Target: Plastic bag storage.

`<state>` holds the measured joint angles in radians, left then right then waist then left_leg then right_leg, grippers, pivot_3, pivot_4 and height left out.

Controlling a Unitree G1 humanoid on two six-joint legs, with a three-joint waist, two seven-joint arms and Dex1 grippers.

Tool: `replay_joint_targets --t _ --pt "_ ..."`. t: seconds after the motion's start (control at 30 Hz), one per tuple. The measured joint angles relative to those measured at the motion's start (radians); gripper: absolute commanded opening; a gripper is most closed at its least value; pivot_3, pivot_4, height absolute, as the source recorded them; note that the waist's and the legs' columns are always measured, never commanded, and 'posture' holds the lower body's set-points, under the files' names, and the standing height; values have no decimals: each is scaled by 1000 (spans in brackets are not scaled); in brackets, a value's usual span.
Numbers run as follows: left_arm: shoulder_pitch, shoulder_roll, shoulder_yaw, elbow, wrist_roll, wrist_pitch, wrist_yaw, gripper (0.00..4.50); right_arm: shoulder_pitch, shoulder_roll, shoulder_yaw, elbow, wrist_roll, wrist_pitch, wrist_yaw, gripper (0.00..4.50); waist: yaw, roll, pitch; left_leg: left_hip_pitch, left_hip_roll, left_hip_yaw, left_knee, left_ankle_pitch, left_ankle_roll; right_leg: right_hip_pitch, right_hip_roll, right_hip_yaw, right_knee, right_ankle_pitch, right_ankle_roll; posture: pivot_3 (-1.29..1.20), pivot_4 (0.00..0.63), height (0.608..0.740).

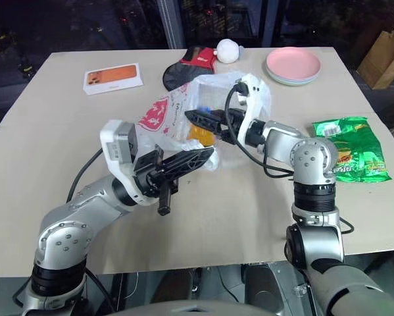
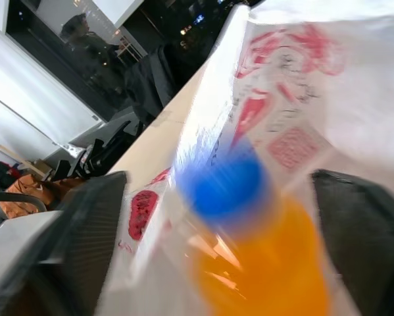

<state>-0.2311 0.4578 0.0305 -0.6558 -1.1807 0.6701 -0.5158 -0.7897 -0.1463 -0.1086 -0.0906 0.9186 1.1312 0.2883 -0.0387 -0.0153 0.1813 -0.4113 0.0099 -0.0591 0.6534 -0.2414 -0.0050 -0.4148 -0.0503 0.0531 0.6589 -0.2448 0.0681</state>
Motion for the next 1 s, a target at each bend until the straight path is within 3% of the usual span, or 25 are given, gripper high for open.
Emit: replay_joint_targets --t 0.2,0.27,0.43,0.63,0.83,0.9,1.0 --pt "-8 -20 0 2 -1 -1 8 0 -6 10 34 0 -21 -1 -12 4465 -1 0 0 0 0 0 0 0 0 0 0 0 0 0 0 0 150 740" --pt "-7 -19 2 3 -1 -1 10 0 -7 -38 35 -5 -25 -2 16 4465 2 0 0 -1 0 -1 0 0 0 0 0 -1 0 0 0 0 150 740" --pt "-2 -11 36 10 -1 -8 10 0 -8 -339 -30 -36 -19 -16 208 4465 10 0 0 -2 -2 -1 1 0 0 0 -2 -2 -2 0 0 0 150 740" --pt "0 -15 39 15 -2 -11 10 0 156 -694 -89 -125 -2 -65 546 4465 4 0 0 -2 -1 0 0 0 0 0 -1 -1 -3 0 0 0 150 740" --pt "2 -18 37 17 -19 -12 7 0 316 -855 -185 -1 -140 -233 654 4465 17 0 0 -1 -1 0 3 0 0 1 -1 0 -1 0 1 0 150 740" --pt "10 -14 41 23 -18 -12 0 0 373 -860 -200 -31 -129 -221 681 4465 19 0 0 -1 0 0 3 0 0 1 0 0 -1 0 1 0 150 740" --pt "1 -15 37 31 -19 -12 -4 0 346 -757 -188 -74 -130 -229 592 4465 3 0 0 1 0 1 3 0 0 1 0 2 1 0 1 0 150 740"
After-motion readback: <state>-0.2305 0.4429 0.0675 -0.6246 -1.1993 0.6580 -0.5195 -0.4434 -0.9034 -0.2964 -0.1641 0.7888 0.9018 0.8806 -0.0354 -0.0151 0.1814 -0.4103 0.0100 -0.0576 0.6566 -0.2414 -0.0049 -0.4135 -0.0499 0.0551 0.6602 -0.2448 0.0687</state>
